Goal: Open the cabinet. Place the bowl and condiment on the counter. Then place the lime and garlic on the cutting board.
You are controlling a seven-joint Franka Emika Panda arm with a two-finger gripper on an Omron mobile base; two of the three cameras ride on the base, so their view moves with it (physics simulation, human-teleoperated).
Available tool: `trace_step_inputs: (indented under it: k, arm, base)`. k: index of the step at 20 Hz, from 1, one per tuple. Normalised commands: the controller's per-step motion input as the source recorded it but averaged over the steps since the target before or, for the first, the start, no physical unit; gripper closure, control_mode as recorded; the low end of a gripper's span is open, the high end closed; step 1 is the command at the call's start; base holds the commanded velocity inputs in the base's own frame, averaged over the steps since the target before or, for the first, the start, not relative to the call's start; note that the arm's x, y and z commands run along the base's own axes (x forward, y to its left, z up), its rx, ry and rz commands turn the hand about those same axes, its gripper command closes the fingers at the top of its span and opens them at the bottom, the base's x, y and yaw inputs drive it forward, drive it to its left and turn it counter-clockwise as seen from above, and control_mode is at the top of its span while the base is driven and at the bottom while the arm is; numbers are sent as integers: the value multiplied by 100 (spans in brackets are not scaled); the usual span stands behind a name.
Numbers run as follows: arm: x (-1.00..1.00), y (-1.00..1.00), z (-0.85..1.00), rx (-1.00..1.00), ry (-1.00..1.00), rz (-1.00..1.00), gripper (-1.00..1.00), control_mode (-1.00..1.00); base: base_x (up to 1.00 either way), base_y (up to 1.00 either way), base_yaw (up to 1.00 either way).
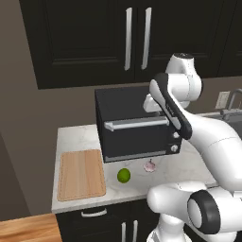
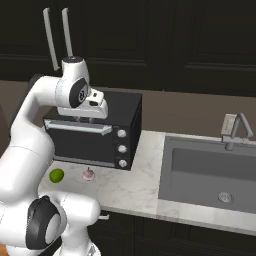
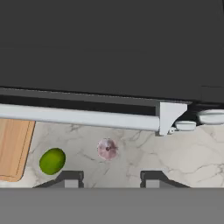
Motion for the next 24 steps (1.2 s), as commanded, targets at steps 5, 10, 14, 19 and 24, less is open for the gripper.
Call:
trace_step_inputs:
  k: [5, 10, 14, 19, 24]
  arm:
    - [0, 32, 0, -9, -7, 0, -100, -100]
    - [-10, 65, 23, -21, -35, 4, -100, -100]
    - [2, 22, 56, -7, -27, 10, -100, -100]
    - [21, 0, 73, 0, -22, 17, -100, -100]
    - [25, 0, 76, 1, -13, 16, -100, -100]
  base:
    - [0, 0, 0]
    - [0, 0, 0]
    - [0, 0, 0]
    - [0, 0, 0]
    - [0, 0, 0]
